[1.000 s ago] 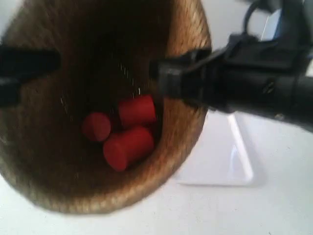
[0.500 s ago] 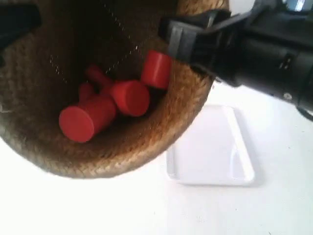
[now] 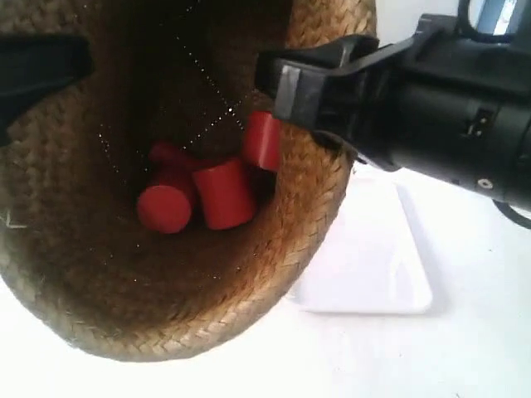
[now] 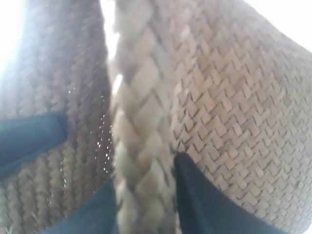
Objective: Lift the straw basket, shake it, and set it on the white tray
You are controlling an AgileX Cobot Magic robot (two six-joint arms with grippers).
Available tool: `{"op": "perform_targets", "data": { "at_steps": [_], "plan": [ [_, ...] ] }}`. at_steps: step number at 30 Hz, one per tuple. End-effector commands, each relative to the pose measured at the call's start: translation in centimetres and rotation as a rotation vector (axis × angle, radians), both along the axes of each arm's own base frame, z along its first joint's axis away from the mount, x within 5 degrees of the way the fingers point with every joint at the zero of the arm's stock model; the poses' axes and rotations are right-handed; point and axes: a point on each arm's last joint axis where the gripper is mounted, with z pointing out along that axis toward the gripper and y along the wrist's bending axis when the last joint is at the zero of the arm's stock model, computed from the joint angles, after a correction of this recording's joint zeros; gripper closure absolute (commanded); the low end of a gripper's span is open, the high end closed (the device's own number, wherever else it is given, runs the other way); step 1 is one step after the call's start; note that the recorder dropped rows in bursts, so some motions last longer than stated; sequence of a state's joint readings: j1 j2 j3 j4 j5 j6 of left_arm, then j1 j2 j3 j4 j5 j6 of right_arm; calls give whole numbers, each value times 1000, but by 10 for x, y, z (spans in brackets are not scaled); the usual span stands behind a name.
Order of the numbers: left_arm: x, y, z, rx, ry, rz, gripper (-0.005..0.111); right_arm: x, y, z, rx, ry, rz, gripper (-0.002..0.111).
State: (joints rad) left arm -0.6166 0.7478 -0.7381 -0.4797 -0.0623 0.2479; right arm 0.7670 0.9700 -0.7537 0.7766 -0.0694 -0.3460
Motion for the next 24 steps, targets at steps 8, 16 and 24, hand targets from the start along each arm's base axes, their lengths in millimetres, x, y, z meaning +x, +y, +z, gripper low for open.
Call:
{"op": "perform_targets", "data": {
  "at_steps": [8, 16, 24],
  "plan": [
    [61, -26, -22, -43, 257, 71, 107, 31, -45, -25, -198, 210, -115, 108],
    [121, -31, -30, 141, 499, 34, 107, 36, -93, -34, -523, 498, -296, 108],
    [144, -37, -17, 310, 669, 146, 107, 62, -108, -4, -637, 596, -378, 108]
  ]
}}
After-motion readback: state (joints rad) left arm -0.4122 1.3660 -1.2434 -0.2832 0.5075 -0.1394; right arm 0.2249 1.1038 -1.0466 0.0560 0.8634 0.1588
